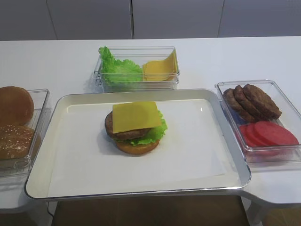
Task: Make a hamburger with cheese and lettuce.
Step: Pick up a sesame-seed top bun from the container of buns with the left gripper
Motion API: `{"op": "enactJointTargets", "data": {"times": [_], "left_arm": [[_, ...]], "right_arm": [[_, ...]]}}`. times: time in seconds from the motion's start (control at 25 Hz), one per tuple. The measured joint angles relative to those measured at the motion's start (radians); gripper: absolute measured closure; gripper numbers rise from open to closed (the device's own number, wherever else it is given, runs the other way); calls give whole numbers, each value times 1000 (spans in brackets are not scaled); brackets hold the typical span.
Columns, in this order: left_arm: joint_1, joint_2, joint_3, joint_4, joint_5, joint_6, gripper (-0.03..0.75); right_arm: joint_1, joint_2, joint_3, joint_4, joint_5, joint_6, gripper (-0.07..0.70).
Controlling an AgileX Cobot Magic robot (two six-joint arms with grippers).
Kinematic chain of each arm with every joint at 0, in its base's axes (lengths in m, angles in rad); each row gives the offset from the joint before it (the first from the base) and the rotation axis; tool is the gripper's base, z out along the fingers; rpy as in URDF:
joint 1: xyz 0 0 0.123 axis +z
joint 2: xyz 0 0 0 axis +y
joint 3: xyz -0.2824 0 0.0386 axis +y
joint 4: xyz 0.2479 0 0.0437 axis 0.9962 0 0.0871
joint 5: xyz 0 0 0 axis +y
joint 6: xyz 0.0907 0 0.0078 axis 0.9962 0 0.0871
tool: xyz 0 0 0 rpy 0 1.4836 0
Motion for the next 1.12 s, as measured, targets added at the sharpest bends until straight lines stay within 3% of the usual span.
{"op": "enactJointTargets", "data": {"times": [0.84, 1.12], "left_arm": [[0, 98, -8, -45, -4, 42, 352], [0, 98, -8, -34, -6, 42, 414]], "right_arm": [[0, 0, 0, 0, 0, 0, 188], [0, 0, 0, 0, 0, 0, 188]]}}
